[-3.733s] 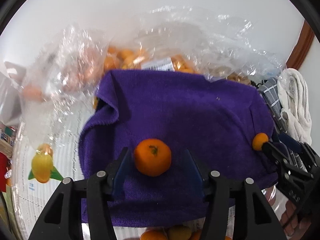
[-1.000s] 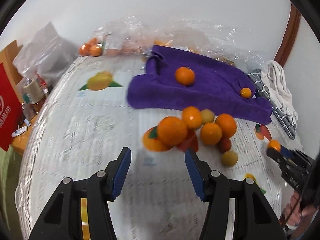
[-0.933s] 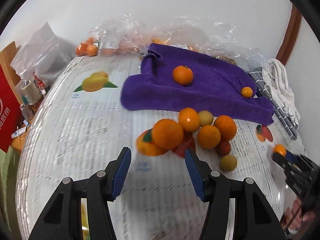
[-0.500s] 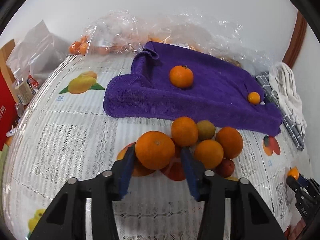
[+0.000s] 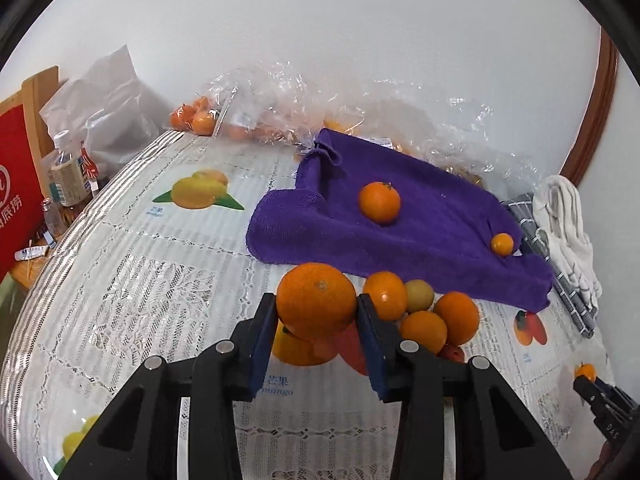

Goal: Organize fruits
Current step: 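Carry both held oranges over the purple towel with both tools, then open both tools to set the oranges beside the earlier fruits on the towel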

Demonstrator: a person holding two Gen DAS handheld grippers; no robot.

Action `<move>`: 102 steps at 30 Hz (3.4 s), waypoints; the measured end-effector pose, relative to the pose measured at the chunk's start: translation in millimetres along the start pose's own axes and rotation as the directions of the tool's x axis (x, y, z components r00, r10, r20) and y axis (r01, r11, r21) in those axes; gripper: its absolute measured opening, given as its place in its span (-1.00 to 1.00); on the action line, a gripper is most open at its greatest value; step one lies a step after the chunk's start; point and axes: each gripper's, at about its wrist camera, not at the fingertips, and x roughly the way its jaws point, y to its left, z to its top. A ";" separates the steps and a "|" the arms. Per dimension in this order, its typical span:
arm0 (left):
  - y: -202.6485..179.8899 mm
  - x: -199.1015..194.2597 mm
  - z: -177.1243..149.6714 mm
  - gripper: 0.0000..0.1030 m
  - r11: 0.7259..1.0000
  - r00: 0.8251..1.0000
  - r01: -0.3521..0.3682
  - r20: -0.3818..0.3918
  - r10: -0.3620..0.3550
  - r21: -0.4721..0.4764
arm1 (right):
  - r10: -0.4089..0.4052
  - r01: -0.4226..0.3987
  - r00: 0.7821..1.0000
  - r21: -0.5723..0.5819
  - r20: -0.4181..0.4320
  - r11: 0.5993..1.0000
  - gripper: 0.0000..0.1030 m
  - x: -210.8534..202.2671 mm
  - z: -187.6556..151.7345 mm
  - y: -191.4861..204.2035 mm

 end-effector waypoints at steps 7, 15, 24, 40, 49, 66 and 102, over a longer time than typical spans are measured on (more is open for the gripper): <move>-6.3 -13.3 0.1 -0.26 0.998 0.996 -0.043 0.077 0.040 0.044 | 0.006 -0.006 1.000 0.019 0.001 1.000 -0.39 -4.0 2.6 3.6; -9.7 -36.7 16.2 -0.26 0.999 0.992 -0.034 0.125 0.030 0.031 | 0.012 -0.012 0.998 0.006 0.054 1.000 -0.39 -14.7 33.0 10.0; -37.2 -53.1 58.3 -0.26 0.997 0.988 -0.030 0.156 0.018 0.074 | 0.062 -0.065 0.989 0.016 0.134 0.998 -0.39 -6.9 107.7 15.6; -66.9 22.9 91.1 -0.26 0.993 0.985 0.044 0.164 -0.062 0.112 | 0.161 -0.162 0.983 -0.003 0.083 0.987 -0.39 83.1 160.3 40.3; -52.5 52.8 79.6 -0.26 0.996 0.995 0.052 0.082 -0.058 0.074 | 0.110 -0.110 0.992 -0.011 0.056 0.994 -0.39 106.7 151.1 28.3; -31.2 56.6 81.7 -0.26 0.996 0.990 0.081 0.113 -0.083 0.026 | 0.110 -0.109 0.991 -0.018 0.074 0.994 -0.39 114.7 146.2 23.0; -60.1 89.2 62.5 -0.26 0.987 0.995 -0.004 -0.096 0.020 0.158 | 0.104 -0.107 0.994 -0.060 -0.041 0.992 0.04 142.2 131.7 40.5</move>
